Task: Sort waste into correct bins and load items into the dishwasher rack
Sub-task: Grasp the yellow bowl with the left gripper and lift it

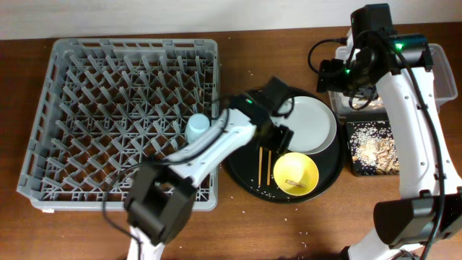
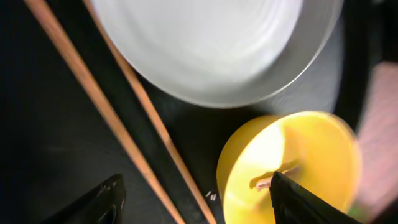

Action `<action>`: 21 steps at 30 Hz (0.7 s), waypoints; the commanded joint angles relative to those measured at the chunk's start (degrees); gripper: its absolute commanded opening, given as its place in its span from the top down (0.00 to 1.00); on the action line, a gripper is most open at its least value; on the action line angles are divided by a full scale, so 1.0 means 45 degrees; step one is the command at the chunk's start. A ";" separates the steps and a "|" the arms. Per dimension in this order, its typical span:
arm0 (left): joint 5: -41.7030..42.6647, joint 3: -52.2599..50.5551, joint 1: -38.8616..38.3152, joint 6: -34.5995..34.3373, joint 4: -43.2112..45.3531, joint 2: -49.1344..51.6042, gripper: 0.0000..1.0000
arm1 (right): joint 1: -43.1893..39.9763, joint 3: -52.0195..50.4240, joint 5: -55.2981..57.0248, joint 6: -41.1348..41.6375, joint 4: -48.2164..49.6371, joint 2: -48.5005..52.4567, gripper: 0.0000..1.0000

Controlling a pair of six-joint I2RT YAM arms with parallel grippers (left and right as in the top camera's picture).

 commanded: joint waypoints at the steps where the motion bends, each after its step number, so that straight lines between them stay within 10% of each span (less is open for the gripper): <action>1: 0.0044 -0.0151 -0.0661 0.0772 -0.0053 0.1073 0.27 | -0.0049 -0.0228 0.0505 0.0151 0.0199 0.0034 0.17; 3: 0.0049 -0.0151 -0.0777 0.0835 -0.0102 0.1307 0.31 | -0.0049 -0.0257 0.0661 0.0155 0.0296 0.0044 0.17; 9: 0.0058 -0.0136 -0.0704 0.0772 -0.0141 0.1302 0.99 | -0.0044 -0.0257 0.0661 0.0146 0.0257 0.0044 0.01; 21: -0.4133 0.2948 0.3449 0.0189 -0.4114 -0.3555 0.99 | -0.0044 -0.0257 0.0661 0.0146 0.0248 0.0044 0.02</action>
